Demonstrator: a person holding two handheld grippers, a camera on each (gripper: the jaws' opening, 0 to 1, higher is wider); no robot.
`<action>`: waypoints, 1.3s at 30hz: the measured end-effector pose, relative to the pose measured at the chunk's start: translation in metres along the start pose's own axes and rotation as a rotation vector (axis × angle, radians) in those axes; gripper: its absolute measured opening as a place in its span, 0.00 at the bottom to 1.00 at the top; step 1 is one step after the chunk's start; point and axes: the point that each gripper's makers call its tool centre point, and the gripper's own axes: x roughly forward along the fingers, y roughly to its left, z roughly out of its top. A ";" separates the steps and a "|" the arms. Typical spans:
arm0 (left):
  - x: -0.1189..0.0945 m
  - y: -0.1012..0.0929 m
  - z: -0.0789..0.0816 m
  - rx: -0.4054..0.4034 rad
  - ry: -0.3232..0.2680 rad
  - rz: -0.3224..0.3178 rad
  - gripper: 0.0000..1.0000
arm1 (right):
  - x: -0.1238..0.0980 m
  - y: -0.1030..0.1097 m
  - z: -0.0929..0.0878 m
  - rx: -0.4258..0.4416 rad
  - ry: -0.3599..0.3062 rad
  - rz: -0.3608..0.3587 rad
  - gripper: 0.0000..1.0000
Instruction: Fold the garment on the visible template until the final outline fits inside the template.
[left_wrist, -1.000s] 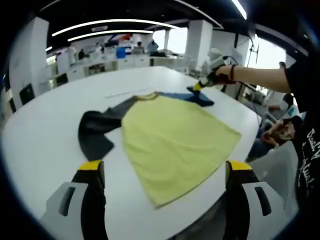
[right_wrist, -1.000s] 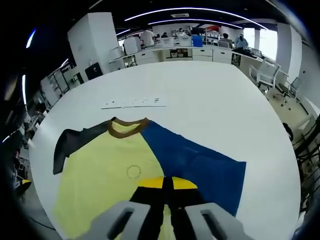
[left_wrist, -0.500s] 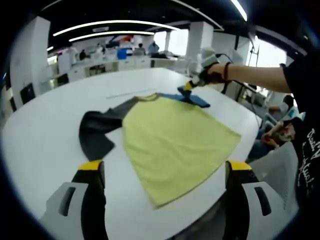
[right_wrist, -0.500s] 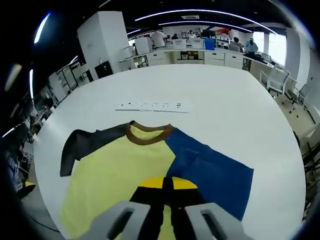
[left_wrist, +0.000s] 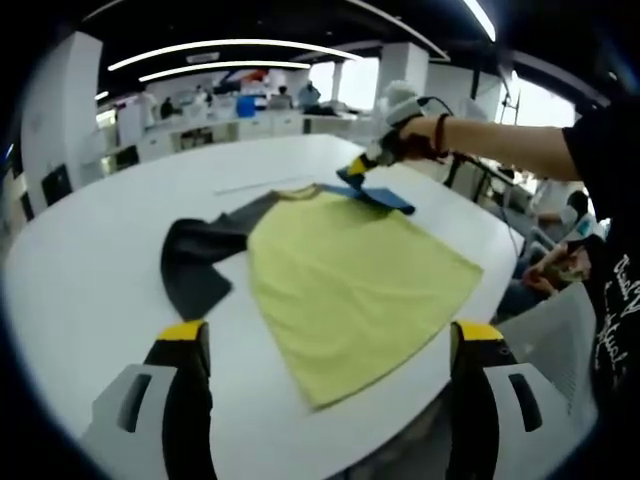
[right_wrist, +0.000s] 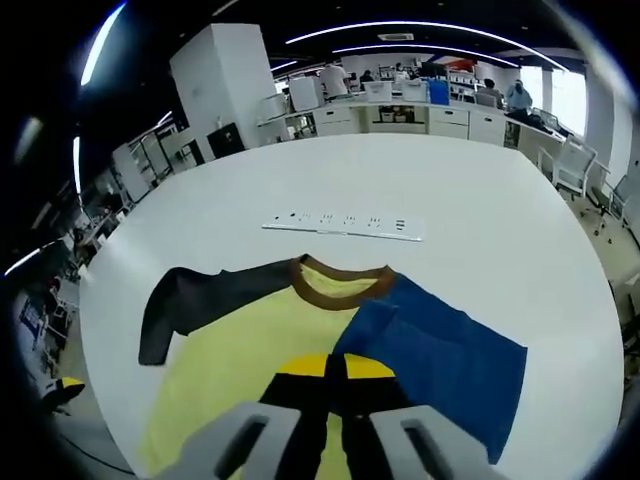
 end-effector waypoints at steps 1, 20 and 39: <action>0.000 0.000 -0.001 -0.001 0.001 0.001 0.96 | 0.001 0.004 0.001 -0.008 0.002 0.009 0.00; 0.000 0.000 -0.006 0.001 0.020 -0.004 0.96 | 0.019 0.042 0.011 -0.053 0.012 0.075 0.00; 0.002 0.001 -0.012 -0.008 0.037 -0.005 0.96 | 0.031 0.085 0.014 -0.093 0.012 0.128 0.00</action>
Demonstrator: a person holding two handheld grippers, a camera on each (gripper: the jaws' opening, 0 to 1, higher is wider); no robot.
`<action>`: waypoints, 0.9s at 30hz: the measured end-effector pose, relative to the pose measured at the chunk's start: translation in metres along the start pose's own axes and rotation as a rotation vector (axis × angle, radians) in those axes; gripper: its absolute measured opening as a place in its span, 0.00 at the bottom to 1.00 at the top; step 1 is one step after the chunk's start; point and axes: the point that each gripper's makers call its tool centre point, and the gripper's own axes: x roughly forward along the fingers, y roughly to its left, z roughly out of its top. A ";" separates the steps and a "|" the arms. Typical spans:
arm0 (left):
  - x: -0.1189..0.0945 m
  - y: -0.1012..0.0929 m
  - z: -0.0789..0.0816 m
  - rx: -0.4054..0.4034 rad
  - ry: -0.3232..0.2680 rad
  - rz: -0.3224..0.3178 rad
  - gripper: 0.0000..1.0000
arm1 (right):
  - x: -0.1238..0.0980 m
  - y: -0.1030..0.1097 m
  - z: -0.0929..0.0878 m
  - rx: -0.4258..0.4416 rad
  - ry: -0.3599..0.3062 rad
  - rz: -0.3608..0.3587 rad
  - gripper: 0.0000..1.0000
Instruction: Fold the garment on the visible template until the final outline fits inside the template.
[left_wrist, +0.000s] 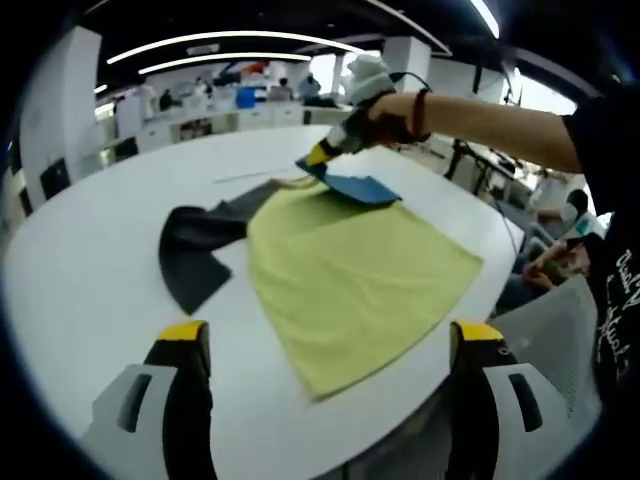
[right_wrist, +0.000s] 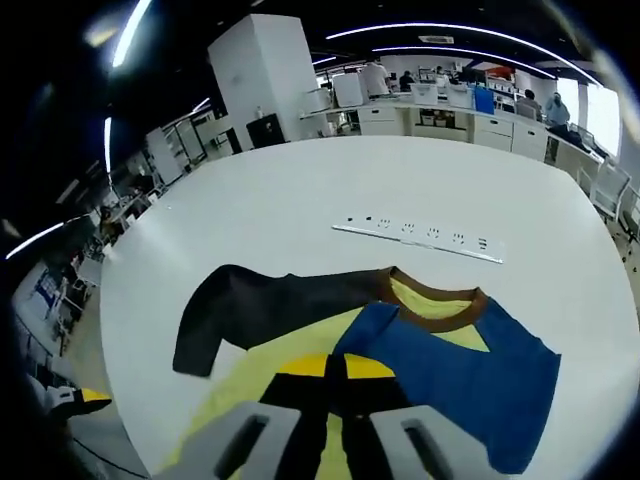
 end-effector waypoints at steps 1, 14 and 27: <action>0.000 0.000 0.000 0.000 0.000 0.000 0.96 | 0.001 0.003 0.000 -0.004 0.001 0.004 0.00; 0.000 0.000 -0.002 -0.002 0.005 -0.004 0.95 | 0.006 0.031 0.000 -0.030 0.004 0.049 0.00; -0.002 0.002 -0.004 -0.009 0.007 0.006 0.95 | 0.014 0.050 -0.009 -0.068 0.028 0.081 0.00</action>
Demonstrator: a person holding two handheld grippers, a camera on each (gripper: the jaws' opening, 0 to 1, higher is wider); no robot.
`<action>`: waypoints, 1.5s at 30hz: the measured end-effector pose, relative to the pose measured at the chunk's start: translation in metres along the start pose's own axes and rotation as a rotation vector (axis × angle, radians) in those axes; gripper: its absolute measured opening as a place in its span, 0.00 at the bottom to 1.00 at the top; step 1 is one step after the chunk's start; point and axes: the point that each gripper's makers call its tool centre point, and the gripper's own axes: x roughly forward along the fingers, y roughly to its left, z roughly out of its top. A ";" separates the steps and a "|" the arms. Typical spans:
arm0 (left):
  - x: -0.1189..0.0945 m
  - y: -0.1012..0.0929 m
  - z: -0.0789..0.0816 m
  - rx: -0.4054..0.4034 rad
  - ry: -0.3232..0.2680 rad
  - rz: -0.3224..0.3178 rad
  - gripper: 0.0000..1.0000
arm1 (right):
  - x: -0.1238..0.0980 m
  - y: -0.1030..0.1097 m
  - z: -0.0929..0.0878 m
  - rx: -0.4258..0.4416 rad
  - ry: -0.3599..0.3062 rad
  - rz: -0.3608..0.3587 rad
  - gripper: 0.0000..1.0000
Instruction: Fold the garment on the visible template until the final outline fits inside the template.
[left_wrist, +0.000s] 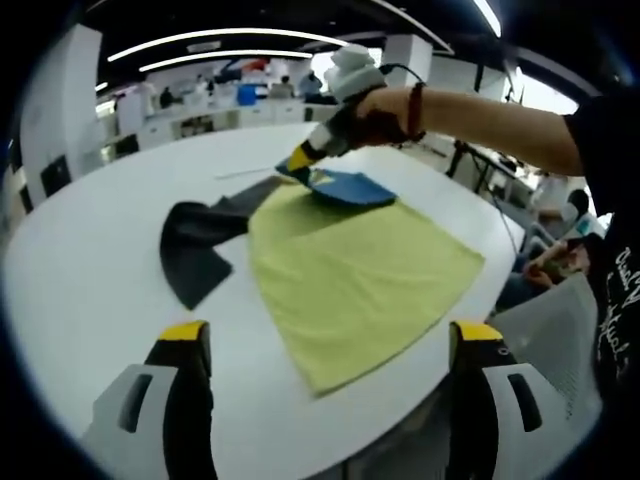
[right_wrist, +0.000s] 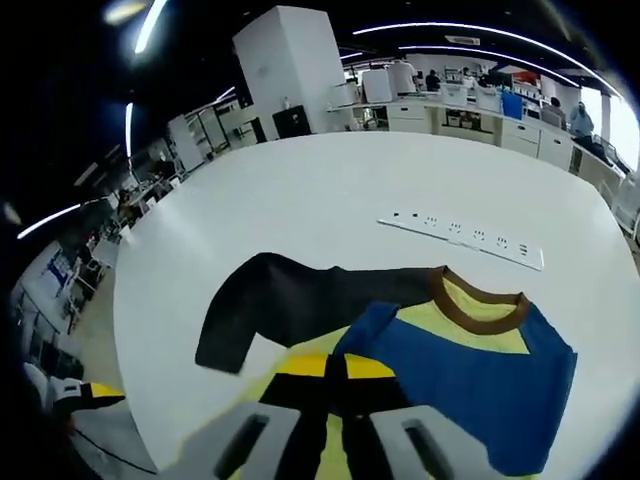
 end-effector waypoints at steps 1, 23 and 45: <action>0.000 0.000 0.000 0.000 0.001 0.002 0.95 | 0.001 0.001 -0.001 -0.005 0.000 0.000 0.00; -0.002 0.006 -0.009 -0.026 0.008 0.012 0.94 | 0.047 0.013 -0.034 0.015 0.071 0.042 0.00; 0.001 0.009 -0.001 -0.014 -0.008 0.017 0.96 | 0.035 -0.017 -0.040 0.015 0.081 -0.047 0.34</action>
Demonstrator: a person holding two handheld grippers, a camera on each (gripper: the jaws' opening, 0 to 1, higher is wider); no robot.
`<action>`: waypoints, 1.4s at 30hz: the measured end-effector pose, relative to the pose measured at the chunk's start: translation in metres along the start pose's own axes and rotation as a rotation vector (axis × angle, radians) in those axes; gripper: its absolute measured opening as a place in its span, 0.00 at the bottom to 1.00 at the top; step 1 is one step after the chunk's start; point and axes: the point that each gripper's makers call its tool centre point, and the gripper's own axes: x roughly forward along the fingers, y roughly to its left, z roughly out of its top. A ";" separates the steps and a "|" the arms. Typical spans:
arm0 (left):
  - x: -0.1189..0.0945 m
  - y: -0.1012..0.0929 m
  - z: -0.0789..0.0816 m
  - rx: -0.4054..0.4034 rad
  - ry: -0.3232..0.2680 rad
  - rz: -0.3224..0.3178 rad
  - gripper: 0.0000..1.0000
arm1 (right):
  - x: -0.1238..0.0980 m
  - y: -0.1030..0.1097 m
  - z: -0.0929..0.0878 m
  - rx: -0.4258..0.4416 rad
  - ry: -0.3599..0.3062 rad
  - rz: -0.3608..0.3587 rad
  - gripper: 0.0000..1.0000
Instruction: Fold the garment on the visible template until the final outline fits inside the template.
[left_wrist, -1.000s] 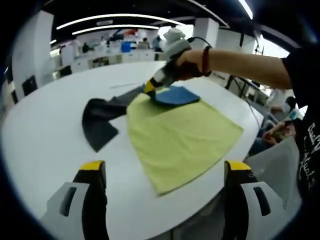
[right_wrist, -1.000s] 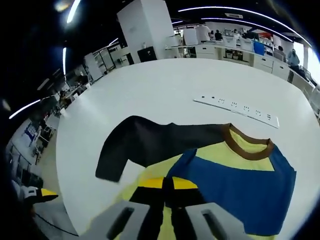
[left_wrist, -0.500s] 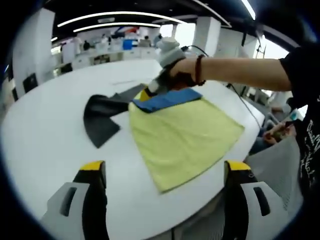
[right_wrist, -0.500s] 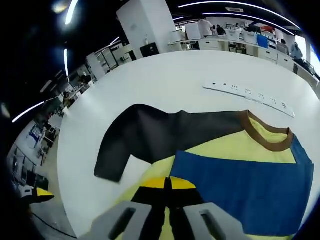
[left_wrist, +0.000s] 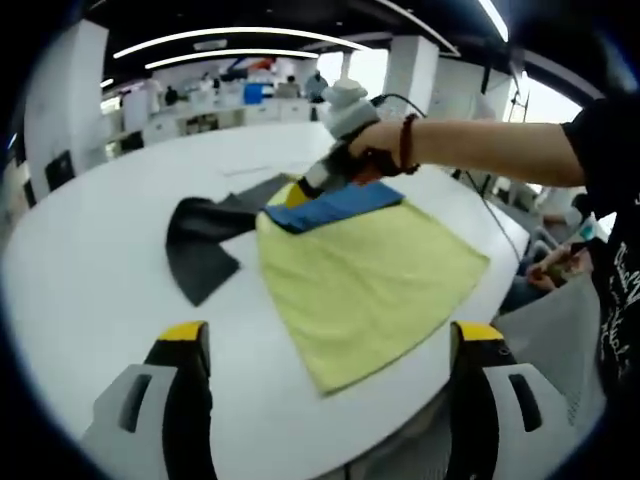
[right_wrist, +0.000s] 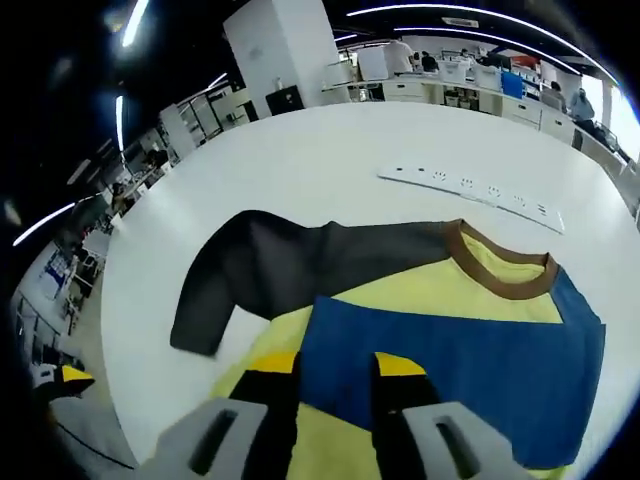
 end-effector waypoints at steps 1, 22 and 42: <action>0.000 0.000 0.000 0.002 -0.001 0.000 0.96 | -0.003 -0.006 -0.001 -0.001 0.003 -0.021 0.38; -0.001 -0.009 0.004 0.029 0.004 -0.003 0.99 | -0.066 -0.110 -0.027 0.068 0.020 -0.229 0.69; 0.003 -0.018 0.007 0.044 0.002 -0.019 0.98 | -0.107 -0.189 -0.084 0.196 0.046 -0.314 0.47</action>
